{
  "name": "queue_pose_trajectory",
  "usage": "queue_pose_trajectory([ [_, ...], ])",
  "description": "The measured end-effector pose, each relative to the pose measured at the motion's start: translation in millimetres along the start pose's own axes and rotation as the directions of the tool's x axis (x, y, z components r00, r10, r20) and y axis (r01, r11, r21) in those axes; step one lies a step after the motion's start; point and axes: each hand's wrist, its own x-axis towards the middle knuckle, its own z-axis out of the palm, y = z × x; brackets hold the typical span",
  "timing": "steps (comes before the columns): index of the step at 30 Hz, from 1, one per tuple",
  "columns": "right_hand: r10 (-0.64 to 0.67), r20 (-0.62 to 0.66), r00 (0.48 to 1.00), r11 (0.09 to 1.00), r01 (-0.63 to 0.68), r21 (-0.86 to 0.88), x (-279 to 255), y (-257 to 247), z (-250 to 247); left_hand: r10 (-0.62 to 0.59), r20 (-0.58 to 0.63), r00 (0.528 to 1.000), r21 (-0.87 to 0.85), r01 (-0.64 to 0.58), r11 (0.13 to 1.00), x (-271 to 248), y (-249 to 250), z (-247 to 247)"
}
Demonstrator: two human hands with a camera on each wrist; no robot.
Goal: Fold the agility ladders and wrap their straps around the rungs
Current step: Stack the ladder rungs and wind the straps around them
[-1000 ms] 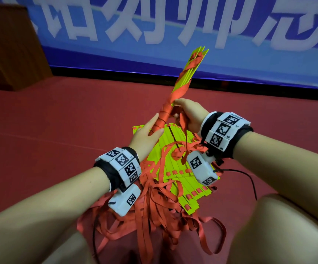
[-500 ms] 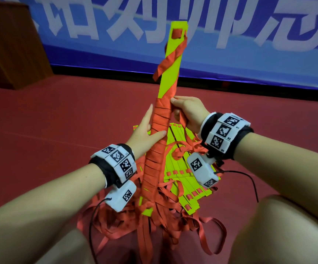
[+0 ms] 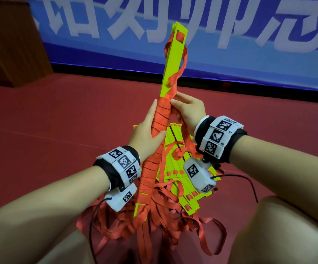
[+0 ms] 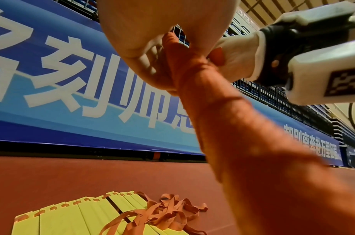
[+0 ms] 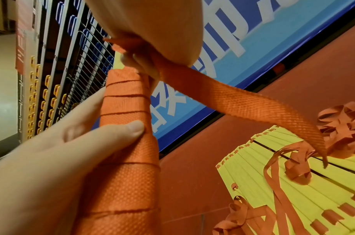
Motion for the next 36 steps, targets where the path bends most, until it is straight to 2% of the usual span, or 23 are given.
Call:
queue_pose_trajectory([
  [5, 0.009, -0.03, 1.0, 0.994, -0.013, -0.112, 2, 5, 4, 0.014, -0.013, 1.0, 0.077, -0.013, 0.997, -3, 2, 4],
  [9, 0.021, 0.024, 0.999, 0.979, -0.016, -0.202, 2, 4, 12, 0.036, 0.017, 0.999, 0.272, -0.04, 0.962, -1, 2, 2],
  [13, -0.016, 0.086, 0.996, 0.986, 0.03, -0.161, -4, 6, 7, 0.064, 0.071, 0.995, 0.389, -0.086, 0.917, -3, -1, 0],
  [15, -0.049, 0.101, 0.994, 0.982, 0.066, -0.175, -4, 6, 5, 0.045, 0.076, 0.996, 0.31, -0.066, 0.948, -2, -3, -1],
  [17, -0.059, 0.137, 0.989, 0.984, 0.081, -0.159, -4, 2, 4, -0.003, 0.084, 0.996, 0.14, -0.009, 0.99, 0, -5, 0],
  [19, -0.069, 0.175, 0.982, 0.988, 0.092, -0.127, -3, -2, 4, -0.075, 0.094, 0.993, -0.032, 0.078, 0.996, 2, -9, 3],
  [23, -0.068, 0.176, 0.982, 0.995, 0.08, -0.062, -2, -5, 8, -0.211, 0.223, 0.952, -0.28, 0.27, 0.921, 4, -15, 8],
  [25, -0.064, 0.163, 0.985, 0.997, 0.069, -0.027, -2, -7, 10, -0.2, 0.225, 0.954, -0.368, 0.273, 0.889, 4, -15, 10],
  [30, -0.118, 0.131, 0.984, 0.993, 0.119, 0.004, -7, -15, 9, -0.128, 0.14, 0.982, -0.359, 0.171, 0.917, 3, -7, 14],
  [33, -0.131, 0.135, 0.982, 0.991, 0.135, -0.02, -7, -15, 10, -0.167, 0.144, 0.975, -0.374, 0.21, 0.903, 2, -6, 15],
  [36, -0.11, 0.134, 0.985, 0.992, 0.117, -0.04, -5, -14, 9, -0.155, 0.136, 0.978, -0.409, 0.198, 0.891, 0, -5, 14],
])
